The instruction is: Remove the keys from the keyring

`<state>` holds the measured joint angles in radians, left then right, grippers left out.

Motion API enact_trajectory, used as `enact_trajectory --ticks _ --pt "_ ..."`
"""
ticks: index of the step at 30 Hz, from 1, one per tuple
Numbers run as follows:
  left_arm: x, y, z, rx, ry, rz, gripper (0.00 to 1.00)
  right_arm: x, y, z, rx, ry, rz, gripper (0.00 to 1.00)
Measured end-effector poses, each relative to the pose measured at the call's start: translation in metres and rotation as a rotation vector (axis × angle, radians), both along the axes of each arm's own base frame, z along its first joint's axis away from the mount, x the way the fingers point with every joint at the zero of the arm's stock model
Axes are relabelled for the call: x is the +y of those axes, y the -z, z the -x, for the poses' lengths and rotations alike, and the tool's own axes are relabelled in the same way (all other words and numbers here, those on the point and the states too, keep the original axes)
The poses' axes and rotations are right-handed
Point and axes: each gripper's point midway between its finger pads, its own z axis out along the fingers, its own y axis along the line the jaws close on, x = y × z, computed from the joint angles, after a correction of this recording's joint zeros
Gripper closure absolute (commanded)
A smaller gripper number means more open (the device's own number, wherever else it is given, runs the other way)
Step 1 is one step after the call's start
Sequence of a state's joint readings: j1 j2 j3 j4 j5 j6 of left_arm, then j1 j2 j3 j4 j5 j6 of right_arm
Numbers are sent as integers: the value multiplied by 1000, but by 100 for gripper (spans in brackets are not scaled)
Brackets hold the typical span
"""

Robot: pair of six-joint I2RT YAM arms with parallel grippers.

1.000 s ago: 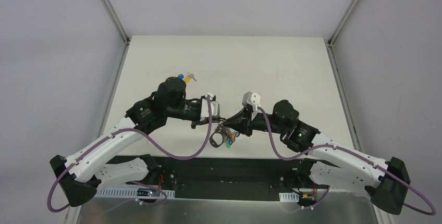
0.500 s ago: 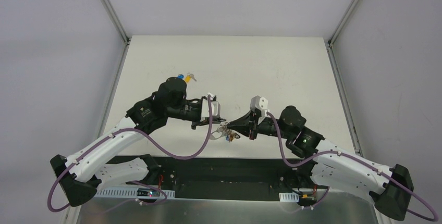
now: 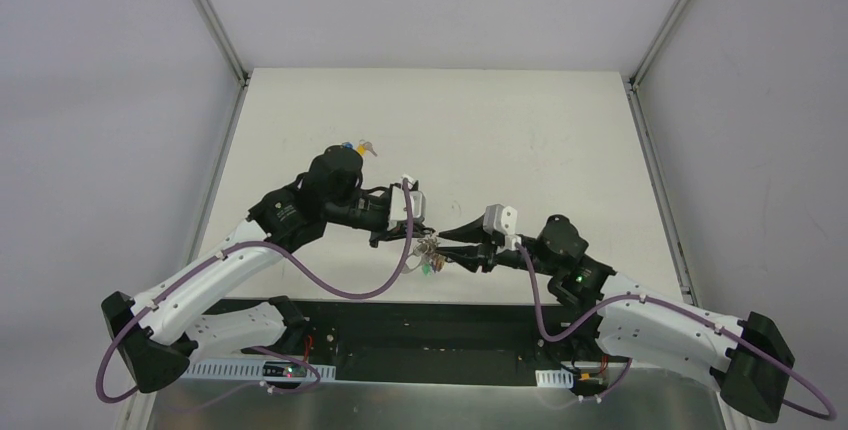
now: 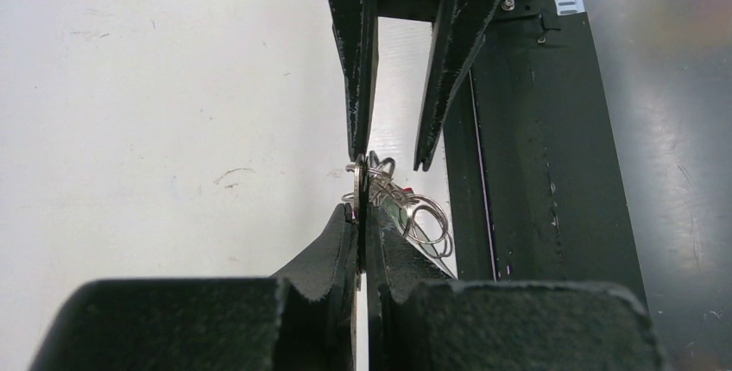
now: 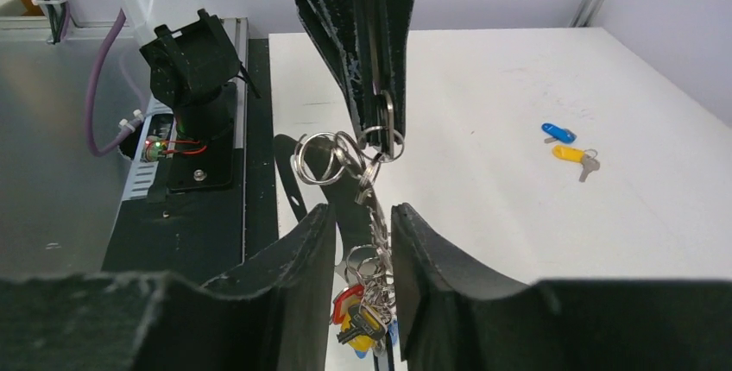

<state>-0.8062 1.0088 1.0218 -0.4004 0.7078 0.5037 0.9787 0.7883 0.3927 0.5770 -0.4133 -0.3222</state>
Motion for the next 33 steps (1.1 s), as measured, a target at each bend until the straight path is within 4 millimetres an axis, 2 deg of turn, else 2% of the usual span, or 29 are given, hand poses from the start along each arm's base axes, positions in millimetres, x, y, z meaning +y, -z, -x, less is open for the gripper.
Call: enact_trajectory --ticks 9,21,26,30,33 --pt "0 -2 -2 -3 -3 7 100 -1 -2 0 -45 -2 3 63" --pt "-1 -4 0 -3 10 17 100 2 -11 -2 -53 -5 -3 68" --pt "-1 -4 0 -3 10 18 100 5 -16 -2 -57 -12 -6 81" --pt "-1 -4 0 -3 11 18 100 5 -20 -2 -63 -14 -11 98" --pt "-1 -4 0 -3 11 18 100 5 -20 -3 -64 -13 -10 100"
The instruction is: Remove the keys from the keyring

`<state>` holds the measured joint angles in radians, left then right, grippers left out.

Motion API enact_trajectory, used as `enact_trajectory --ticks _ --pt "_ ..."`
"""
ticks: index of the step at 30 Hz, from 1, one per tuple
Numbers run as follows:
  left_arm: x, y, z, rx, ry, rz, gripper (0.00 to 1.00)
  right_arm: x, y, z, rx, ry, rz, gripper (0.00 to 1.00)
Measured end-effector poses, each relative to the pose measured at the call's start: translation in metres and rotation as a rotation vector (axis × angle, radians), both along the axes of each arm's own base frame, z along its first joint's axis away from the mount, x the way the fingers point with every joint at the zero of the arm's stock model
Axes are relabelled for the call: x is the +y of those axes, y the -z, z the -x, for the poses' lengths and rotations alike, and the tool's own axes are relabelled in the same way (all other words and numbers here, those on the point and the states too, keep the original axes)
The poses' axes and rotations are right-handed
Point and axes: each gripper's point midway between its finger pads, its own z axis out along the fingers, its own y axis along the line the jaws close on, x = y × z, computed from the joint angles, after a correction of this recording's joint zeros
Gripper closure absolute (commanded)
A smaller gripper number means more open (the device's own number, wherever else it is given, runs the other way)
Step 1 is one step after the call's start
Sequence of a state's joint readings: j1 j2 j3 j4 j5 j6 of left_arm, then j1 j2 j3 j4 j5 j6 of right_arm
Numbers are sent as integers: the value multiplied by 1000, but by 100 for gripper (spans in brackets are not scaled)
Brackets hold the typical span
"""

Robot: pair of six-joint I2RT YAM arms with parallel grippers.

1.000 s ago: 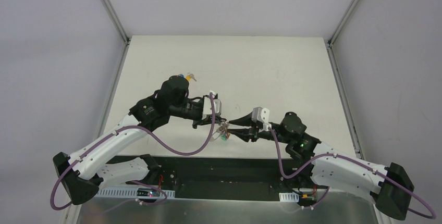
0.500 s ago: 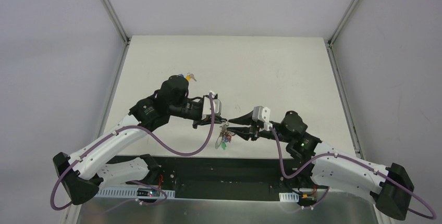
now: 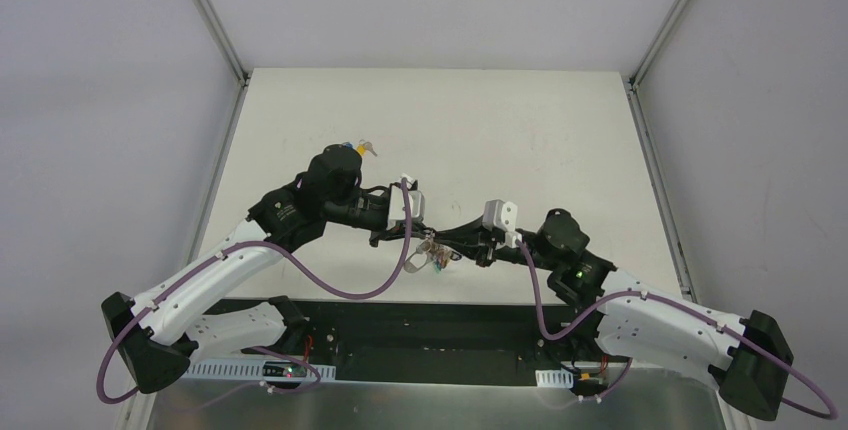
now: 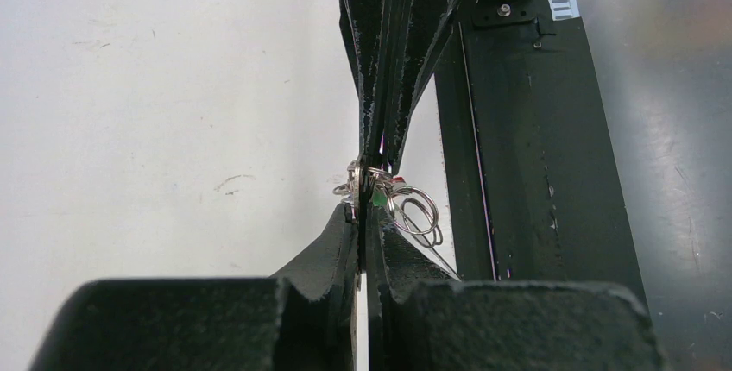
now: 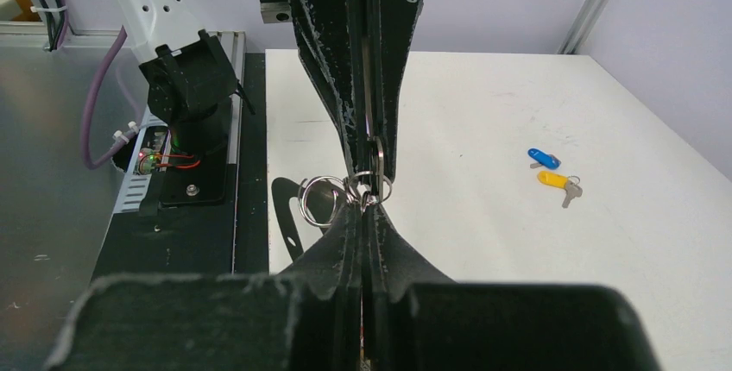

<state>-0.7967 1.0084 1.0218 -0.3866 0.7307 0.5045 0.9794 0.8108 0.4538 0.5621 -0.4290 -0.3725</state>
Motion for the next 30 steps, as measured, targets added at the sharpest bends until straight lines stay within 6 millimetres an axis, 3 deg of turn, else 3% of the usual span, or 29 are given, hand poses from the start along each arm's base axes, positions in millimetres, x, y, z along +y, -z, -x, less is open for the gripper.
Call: enact_trajectory --ticks 12,24,25,26,27,30 --pt "2 3 2 11 0 -11 100 -3 8 1 7 6 3 100" --pt "1 1 1 4 0 -4 100 -7 38 1 55 25 57 100" --pt "1 1 1 3 0 -4 100 -8 38 1 55 26 57 94" --pt "1 0 1 3 0 -3 100 -8 37 1 54 27 56 80" --pt "1 0 1 3 0 -3 100 -9 36 1 53 27 53 73" --pt "1 0 1 2 0 -2 100 -11 31 2 50 32 38 69"
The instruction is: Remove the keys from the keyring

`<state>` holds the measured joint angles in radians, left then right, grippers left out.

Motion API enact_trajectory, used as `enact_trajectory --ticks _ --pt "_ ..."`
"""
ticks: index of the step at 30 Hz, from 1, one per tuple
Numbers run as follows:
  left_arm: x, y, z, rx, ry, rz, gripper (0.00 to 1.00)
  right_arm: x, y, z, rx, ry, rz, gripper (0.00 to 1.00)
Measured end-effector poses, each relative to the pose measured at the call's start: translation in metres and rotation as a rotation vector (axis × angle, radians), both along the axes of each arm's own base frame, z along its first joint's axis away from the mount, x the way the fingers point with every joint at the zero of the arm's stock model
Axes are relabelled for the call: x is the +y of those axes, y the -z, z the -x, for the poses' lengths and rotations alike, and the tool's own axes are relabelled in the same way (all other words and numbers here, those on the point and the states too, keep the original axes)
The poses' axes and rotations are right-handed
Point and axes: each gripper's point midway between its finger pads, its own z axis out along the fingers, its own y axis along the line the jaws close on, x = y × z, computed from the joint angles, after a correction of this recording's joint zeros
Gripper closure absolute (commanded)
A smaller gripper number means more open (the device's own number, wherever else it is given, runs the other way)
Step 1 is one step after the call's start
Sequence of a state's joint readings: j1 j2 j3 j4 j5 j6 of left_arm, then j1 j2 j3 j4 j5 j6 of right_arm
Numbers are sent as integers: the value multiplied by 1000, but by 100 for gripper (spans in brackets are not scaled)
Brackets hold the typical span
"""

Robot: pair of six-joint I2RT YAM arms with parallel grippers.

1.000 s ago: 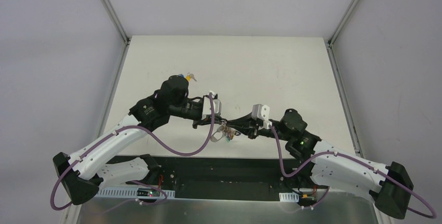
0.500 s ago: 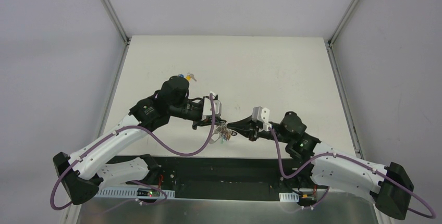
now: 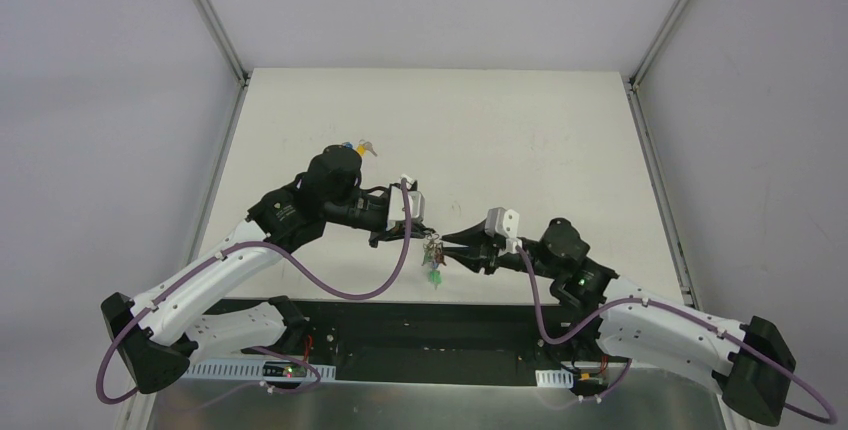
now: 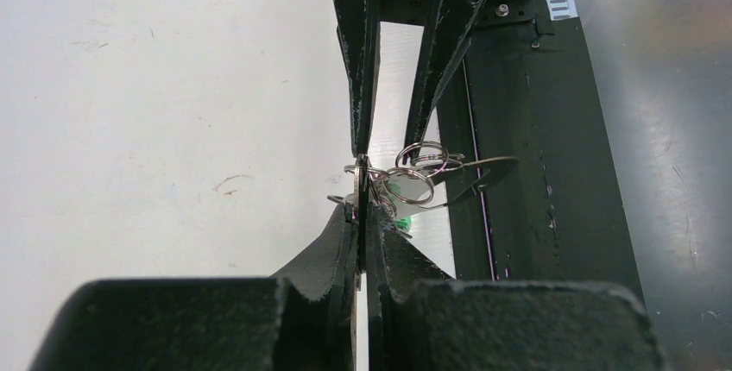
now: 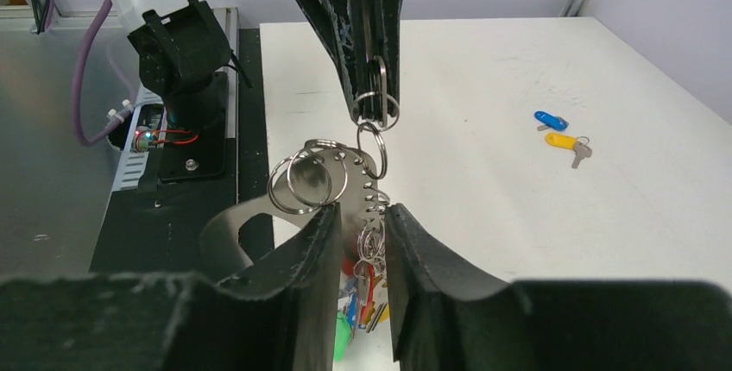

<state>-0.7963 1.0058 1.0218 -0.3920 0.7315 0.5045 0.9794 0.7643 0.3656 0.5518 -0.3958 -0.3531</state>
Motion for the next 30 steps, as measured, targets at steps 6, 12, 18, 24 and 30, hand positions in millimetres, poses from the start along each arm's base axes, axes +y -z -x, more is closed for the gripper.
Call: enact_trajectory --ticks 6,12,18,24,30 --pt "-1 -1 0 -3 1 4 100 -2 -5 0 -11 6 -10 69" --pt "-1 -1 0 -3 2 5 100 1 -12 -2 -22 6 -5 69" --pt "-1 -1 0 -3 3 5 100 4 -18 -5 -43 6 -3 69" --pt "-1 -2 2 2 16 10 100 8 -24 -6 -57 -4 -2 70" --pt "-1 -2 3 2 17 11 100 11 -27 -6 -60 -17 -1 81"
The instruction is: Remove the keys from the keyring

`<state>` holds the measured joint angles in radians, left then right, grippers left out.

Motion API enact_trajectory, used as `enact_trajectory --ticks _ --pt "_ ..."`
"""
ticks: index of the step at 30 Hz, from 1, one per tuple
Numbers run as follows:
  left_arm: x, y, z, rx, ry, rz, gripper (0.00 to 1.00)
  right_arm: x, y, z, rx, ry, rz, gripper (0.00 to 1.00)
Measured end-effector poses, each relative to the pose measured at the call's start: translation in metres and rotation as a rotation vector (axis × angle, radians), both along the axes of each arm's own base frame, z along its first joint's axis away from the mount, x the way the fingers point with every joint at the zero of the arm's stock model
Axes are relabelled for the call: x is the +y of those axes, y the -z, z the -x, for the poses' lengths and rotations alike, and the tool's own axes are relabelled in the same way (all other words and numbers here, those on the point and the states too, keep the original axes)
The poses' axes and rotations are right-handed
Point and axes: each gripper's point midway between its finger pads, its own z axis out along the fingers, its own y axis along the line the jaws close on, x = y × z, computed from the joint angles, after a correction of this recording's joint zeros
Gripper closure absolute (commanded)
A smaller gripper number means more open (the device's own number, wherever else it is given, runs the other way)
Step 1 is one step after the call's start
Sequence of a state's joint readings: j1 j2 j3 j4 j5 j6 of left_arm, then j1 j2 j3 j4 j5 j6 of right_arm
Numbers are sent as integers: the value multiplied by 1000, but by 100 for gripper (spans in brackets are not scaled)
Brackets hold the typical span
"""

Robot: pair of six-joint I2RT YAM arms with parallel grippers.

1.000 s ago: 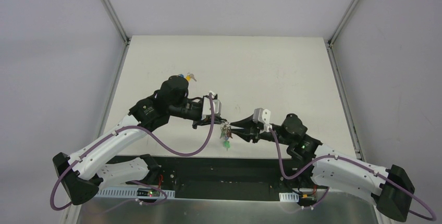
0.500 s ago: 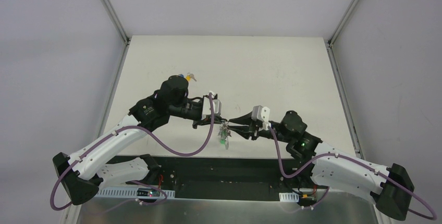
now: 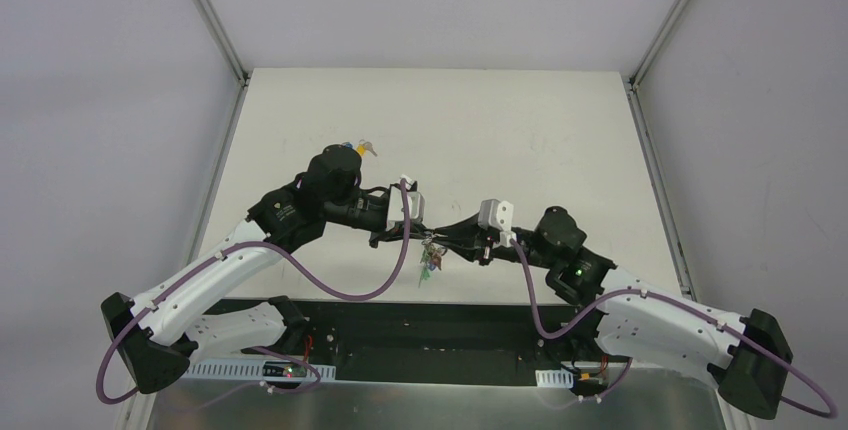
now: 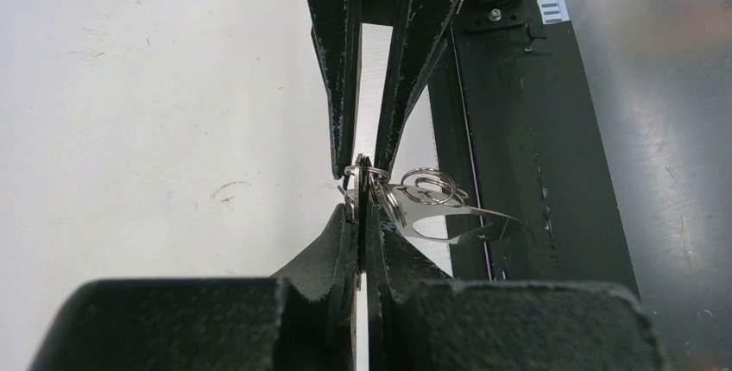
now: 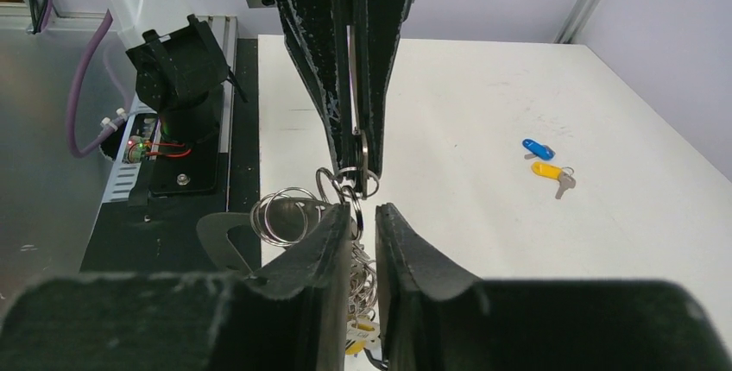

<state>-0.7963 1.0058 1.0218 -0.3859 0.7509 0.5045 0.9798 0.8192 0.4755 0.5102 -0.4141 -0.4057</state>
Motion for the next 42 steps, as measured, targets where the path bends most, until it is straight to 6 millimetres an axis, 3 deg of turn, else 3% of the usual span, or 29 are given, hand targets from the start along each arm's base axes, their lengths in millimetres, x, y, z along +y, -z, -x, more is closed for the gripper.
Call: enact_trajectory --ticks 5,8,22,27,33,42 --pt "0 0 0 0 0 0 100 2 -1 2 0 -16 2 89" --pt "0 0 0 0 0 0 100 2 -1 3 1 -20 2 100" --pt "1 1 0 6 -2 -6 100 -4 3 5 -5 -7 -22 100" --pt "3 5 0 17 -6 -18 100 0 8 1 6 -1 -23 73" --pt "2 3 -1 9 -5 -9 100 -3 22 0 35 12 13 70" --pt "1 2 -1 4 -5 -3 100 -12 9 5 6 14 -6 71"
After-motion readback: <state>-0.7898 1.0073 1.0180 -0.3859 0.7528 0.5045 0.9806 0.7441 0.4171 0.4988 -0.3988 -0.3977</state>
